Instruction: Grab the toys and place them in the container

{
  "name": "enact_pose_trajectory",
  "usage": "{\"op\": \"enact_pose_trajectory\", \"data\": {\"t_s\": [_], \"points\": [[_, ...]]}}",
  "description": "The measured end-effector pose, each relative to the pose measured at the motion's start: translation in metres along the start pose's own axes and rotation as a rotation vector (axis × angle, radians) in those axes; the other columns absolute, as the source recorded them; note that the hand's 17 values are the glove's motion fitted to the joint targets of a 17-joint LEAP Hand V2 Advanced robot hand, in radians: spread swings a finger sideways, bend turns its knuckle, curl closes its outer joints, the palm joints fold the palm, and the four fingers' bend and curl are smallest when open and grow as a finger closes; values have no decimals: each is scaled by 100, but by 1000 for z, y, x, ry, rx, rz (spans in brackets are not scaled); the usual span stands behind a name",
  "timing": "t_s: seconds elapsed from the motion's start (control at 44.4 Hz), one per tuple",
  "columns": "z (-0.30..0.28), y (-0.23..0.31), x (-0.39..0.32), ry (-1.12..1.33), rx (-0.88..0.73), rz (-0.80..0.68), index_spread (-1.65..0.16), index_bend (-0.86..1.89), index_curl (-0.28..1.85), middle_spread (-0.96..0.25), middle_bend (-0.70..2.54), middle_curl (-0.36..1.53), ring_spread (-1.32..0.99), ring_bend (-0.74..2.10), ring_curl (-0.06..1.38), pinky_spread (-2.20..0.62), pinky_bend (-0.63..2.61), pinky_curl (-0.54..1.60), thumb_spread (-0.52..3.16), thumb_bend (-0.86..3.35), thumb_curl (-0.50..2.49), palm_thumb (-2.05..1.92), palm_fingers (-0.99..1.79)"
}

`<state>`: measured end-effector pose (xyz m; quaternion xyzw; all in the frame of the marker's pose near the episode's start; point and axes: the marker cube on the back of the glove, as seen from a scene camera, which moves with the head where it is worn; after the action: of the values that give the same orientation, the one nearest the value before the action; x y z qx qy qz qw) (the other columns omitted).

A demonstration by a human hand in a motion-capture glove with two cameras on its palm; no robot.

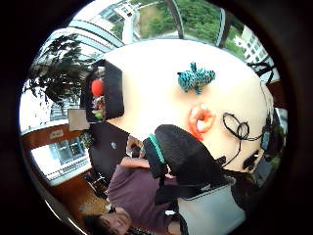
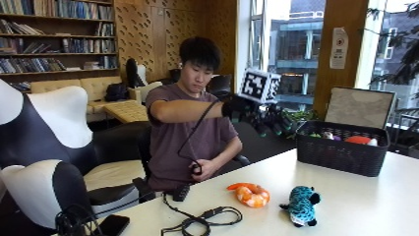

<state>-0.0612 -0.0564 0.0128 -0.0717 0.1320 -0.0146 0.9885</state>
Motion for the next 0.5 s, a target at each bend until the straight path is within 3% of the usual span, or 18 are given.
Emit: {"op": "enact_pose_trajectory", "data": {"t_s": [0.225,0.338,0.45,0.495], "points": [[178,-8,-13,-135,-161,-13,-18,8,20,1,13,27,2,35,37,6,96,35,122,-5,32,-5,-24],[239,-4,-33,-152,-234,-67,-18,8,19,2,12,26,2,31,37,6,95,35,120,-5,30,-6,-26],[263,-7,-44,-115,-78,-33,-20,7,18,2,10,25,3,30,36,5,95,35,117,-6,28,-7,-29],[262,-9,-46,-140,21,-24,-21,7,17,-1,11,24,1,38,38,4,96,35,118,-5,28,-7,-16]]}}
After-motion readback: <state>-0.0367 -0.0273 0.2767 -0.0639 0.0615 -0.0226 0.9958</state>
